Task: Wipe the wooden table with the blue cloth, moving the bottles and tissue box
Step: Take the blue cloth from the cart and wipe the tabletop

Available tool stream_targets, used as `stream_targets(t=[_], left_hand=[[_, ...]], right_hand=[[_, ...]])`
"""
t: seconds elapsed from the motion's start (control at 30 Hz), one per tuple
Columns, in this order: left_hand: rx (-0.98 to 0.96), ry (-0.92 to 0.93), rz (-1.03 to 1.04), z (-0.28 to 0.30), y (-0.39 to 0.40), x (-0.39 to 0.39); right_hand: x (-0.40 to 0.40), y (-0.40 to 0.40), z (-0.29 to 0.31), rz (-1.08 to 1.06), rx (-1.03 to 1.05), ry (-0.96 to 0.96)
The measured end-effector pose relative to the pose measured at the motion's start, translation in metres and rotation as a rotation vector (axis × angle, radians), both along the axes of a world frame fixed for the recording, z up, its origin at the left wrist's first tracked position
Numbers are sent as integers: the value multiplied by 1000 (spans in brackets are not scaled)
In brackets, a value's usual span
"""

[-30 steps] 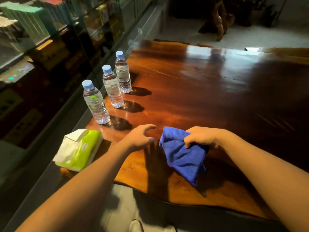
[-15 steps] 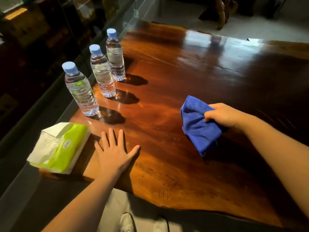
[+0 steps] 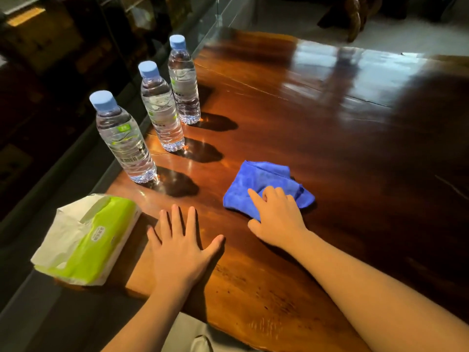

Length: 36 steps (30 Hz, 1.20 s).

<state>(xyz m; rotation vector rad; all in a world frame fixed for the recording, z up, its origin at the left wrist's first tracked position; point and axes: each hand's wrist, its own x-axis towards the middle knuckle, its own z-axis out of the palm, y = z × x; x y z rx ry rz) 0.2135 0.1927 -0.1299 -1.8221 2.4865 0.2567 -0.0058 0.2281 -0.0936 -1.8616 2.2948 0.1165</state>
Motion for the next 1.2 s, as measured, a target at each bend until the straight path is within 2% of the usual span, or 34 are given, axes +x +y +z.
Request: stream_targets(t=[0.1,0.17,0.23,0.27,0.4,0.63,0.77,0.87,1.03,1.2], left_hand=[[9,-6,-2,1,0,0],[15,-1,-4,1,0,0],[20,8,-3,1,0,0],[24,3,-1,1,0,0],[44,-40,3,3,0,-1],[55,-90,3,4,0,-4],[47,-113,12,1,-2,-5],[44,-127,8,1,-2,-5],[46,-125,5,2,-1,-3],[50,-161,-13,4,-2,-3]], right_hand=[[-5,-1,2,-52,5,-86],[-14,-9,8,-110,-166,-175],[-27,-17,9,-81,-338,-159],[-32,-21,5,-36,-342,-141],[-26,-25,-20,179,-130,-107],[37,-66,-38,119,-150,-96],[54,-107,-42,3,-143,-116],[34,-121,-44,-93,-127,-101],[-47,-102,-43,-348,-117,-40],[-142,-31,-41,-641,-51,-7]])
